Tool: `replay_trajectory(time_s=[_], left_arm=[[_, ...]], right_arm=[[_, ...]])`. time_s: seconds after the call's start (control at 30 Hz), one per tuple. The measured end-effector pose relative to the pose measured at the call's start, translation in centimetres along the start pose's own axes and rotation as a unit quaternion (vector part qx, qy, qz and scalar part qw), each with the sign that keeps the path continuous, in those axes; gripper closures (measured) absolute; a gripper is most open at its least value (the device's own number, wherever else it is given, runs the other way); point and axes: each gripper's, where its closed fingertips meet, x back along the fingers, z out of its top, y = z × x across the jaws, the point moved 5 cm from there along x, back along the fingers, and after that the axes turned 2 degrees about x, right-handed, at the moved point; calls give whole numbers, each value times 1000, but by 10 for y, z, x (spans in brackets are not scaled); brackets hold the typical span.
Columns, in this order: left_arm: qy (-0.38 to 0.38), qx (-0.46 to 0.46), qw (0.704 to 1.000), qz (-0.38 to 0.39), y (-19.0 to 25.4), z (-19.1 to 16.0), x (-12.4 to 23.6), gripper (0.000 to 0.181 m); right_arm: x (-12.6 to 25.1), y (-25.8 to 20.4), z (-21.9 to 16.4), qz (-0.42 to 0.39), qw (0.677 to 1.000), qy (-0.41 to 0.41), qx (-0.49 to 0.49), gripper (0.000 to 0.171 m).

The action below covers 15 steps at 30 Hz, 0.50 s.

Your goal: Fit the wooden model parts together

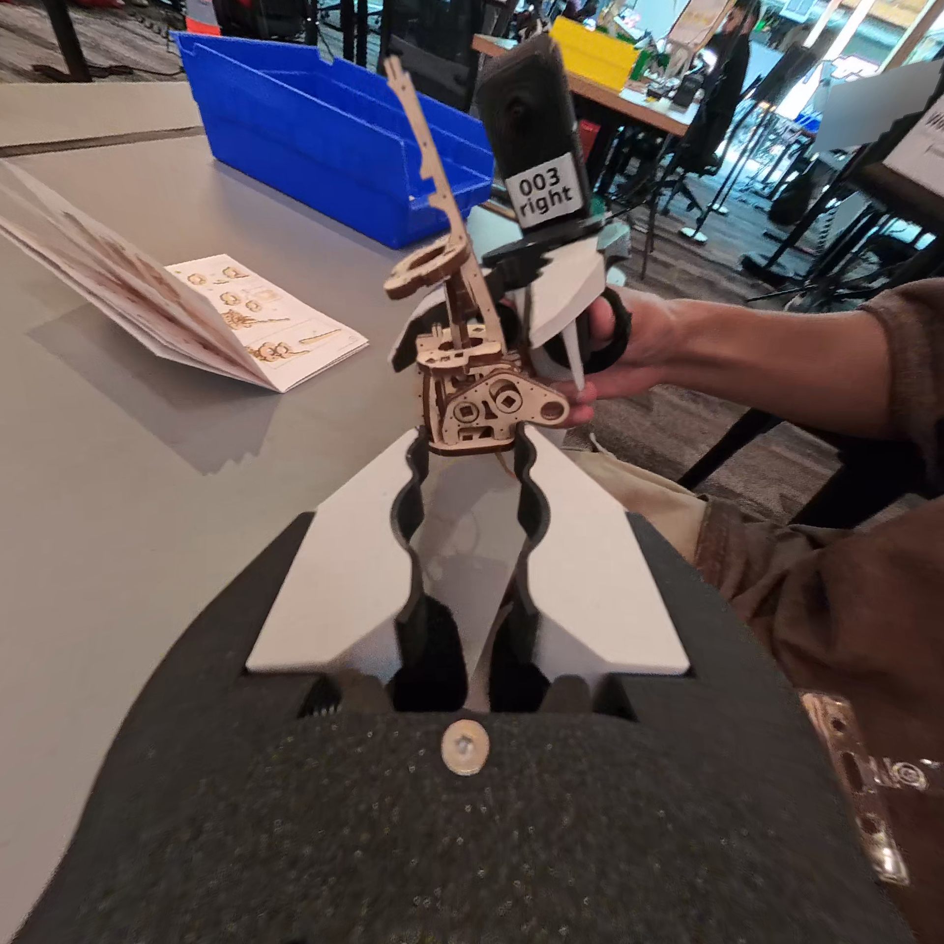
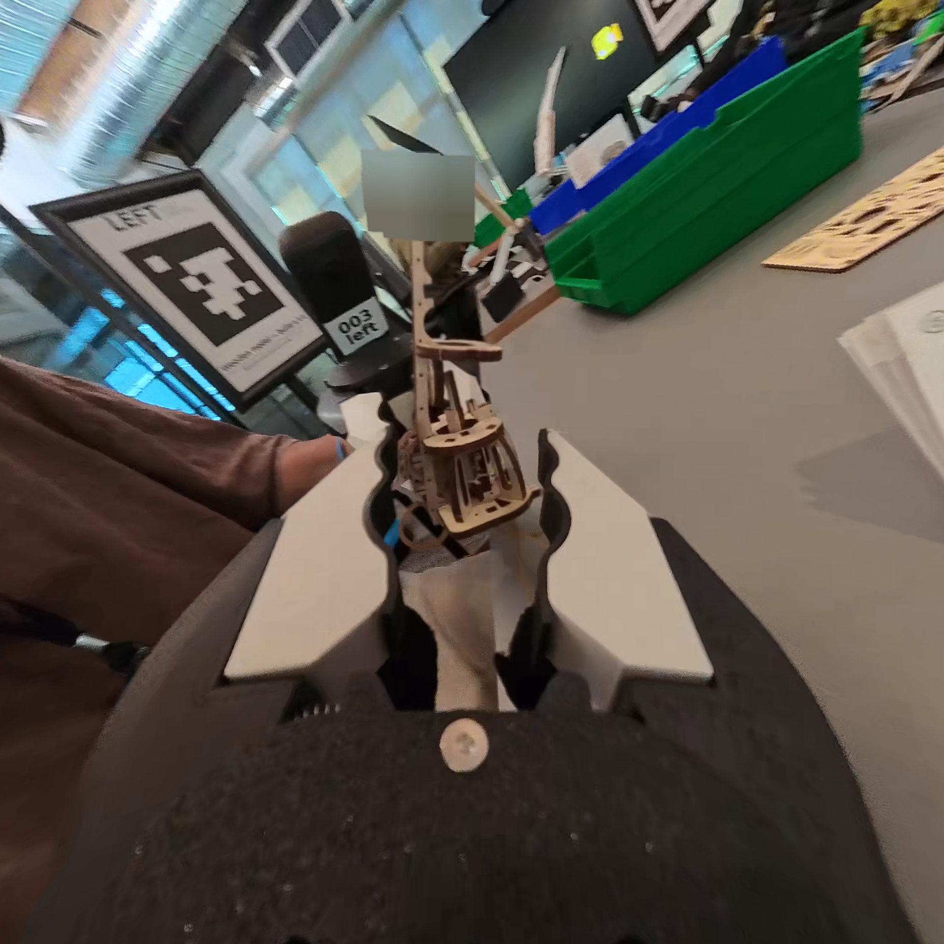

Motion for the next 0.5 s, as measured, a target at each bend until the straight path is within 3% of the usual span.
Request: replay_trajectory(time_s=[0.5], left_arm=[[14,22,998,-49,10,4,3,150]], right_arm=[[1,-14,6,54,998,15,12,134]])
